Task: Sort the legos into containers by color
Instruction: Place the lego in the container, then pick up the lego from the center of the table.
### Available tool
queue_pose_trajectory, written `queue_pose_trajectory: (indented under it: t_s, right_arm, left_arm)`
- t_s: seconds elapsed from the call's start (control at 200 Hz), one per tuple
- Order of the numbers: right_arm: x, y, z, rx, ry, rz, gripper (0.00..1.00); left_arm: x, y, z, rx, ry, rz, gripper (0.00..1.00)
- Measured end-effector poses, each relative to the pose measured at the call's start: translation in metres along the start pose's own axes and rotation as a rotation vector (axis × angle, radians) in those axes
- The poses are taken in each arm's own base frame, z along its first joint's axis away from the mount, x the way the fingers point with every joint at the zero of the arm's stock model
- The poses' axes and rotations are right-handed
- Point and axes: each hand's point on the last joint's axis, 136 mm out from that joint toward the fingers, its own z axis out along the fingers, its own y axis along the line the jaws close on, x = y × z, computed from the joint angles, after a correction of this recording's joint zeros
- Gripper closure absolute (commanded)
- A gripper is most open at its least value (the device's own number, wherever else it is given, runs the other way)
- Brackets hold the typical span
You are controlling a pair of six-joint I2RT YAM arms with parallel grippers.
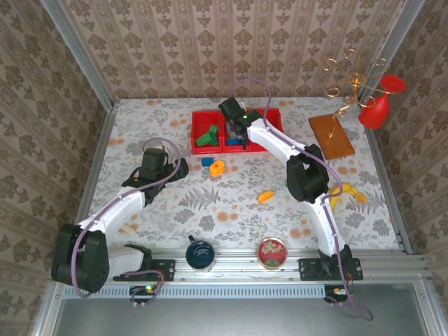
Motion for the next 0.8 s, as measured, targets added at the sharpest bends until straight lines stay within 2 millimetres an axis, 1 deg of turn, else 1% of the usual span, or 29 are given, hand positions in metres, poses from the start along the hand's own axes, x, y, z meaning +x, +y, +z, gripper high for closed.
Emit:
queue_pose_trajectory:
  t_s: [0.145,0.24,0.315,0.445,0.525,0.63,0.7,0.8]
  right_arm:
    - [0.000,-0.001,-0.003,-0.001,-0.001,0.002,0.38]
    - [0.007,-0.009,-0.014,0.002,0.006,0.010,0.34]
    - [0.014,-0.018,-0.028,0.002,0.009,0.022,0.30]
    - [0.021,-0.036,-0.062,-0.005,-0.014,0.067,0.21]
    - [0.025,-0.049,-0.084,-0.014,-0.040,0.104,0.15]
    - [0.034,-0.063,-0.107,-0.021,-0.060,0.144,0.06]
    - [0.043,-0.071,-0.117,-0.023,-0.066,0.168,0.00]
    - [0.059,-0.081,-0.127,-0.016,-0.064,0.188,0.00]
  left_arm:
    - [-0.002,-0.007,0.004,0.017,0.010,0.010,0.00]
    - [-0.007,-0.015,0.007,0.035,0.016,0.035,0.01]
    - [-0.014,-0.022,0.009,0.053,0.020,0.058,0.02]
    - [-0.023,-0.034,0.015,0.084,0.034,0.099,0.05]
    - [-0.023,-0.041,0.020,0.102,0.054,0.130,0.05]
    - [-0.020,-0.053,0.028,0.126,0.090,0.176,0.05]
    - [-0.018,-0.062,0.033,0.138,0.115,0.206,0.05]
    - [-0.017,-0.071,0.038,0.150,0.132,0.232,0.05]
